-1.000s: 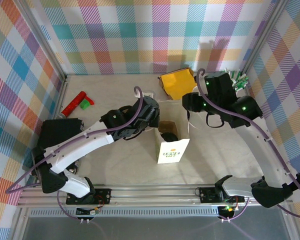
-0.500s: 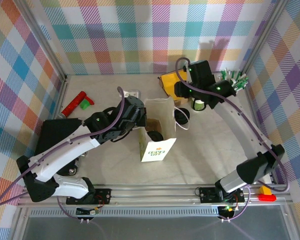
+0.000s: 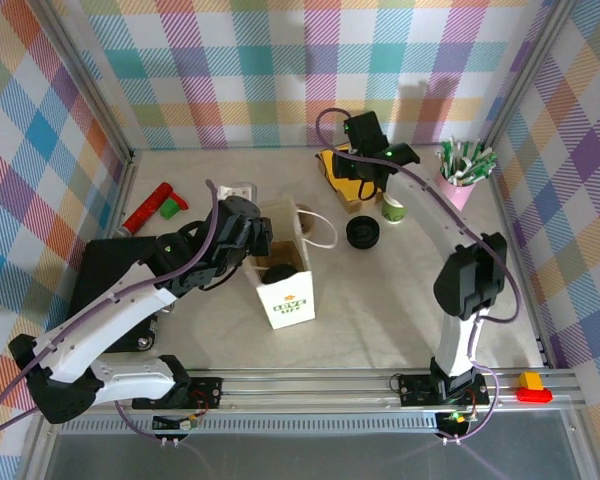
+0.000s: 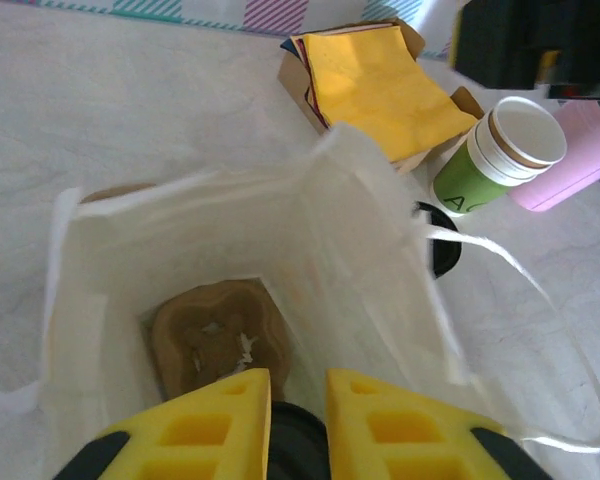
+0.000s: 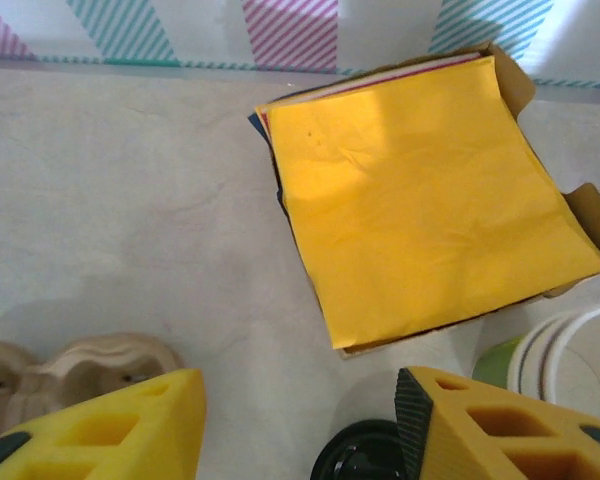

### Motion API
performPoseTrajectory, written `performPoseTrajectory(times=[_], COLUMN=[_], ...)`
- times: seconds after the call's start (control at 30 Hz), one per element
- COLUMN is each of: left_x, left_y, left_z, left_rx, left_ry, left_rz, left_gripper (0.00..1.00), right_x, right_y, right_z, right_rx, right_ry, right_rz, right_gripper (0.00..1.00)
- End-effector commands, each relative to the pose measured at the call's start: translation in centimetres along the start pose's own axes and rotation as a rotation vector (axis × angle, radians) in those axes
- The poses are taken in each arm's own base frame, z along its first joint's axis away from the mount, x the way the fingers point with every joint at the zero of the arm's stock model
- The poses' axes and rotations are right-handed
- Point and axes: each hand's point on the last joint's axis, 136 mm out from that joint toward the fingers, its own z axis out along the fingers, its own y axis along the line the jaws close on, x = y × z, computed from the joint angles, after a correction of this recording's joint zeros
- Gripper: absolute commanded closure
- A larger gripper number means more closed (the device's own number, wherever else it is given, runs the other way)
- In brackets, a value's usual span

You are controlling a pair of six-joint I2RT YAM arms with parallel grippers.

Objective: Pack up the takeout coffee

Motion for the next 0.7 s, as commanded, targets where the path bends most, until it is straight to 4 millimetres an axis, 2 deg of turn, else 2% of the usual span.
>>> performPoseTrajectory(times=[0.0,0.13,0.3,0.5,0.67], left_x=[-0.1,-0.4,-1.3,-2.4,-2.7], left_y=[0.9,1.3,1.8,2.7,3.1], left_z=[-0.7,-1.5,-3.4,-5.6,-6.6], left_rx=[-0.010,-0.015,-0.006,-0.004,-0.001], left_ry=[-0.005,-0.014,-0.040,-0.094,-0.122], left_rz=[0.017,0.024,0.039,0.052,0.065], left_gripper=[0.75,0.70,0.63,0.61,0.60], right_x=[-1.5,-1.4,-1.2,-0.7,0.4], right_y=[-0.3,-0.6,-1.7,-2.9,-4.0], right_z=[1.9,4.9,8.4,11.8,14.3], right_rx=[0.031,0.065,0.117,0.169,0.212], right_ry=[-0.037,-0.016,-0.001,0.023,0.064], right_rz=[0.011,0.016,0.040,0.063,0.087], right_gripper=[0.45,0.45,0.42,0.40,0.34])
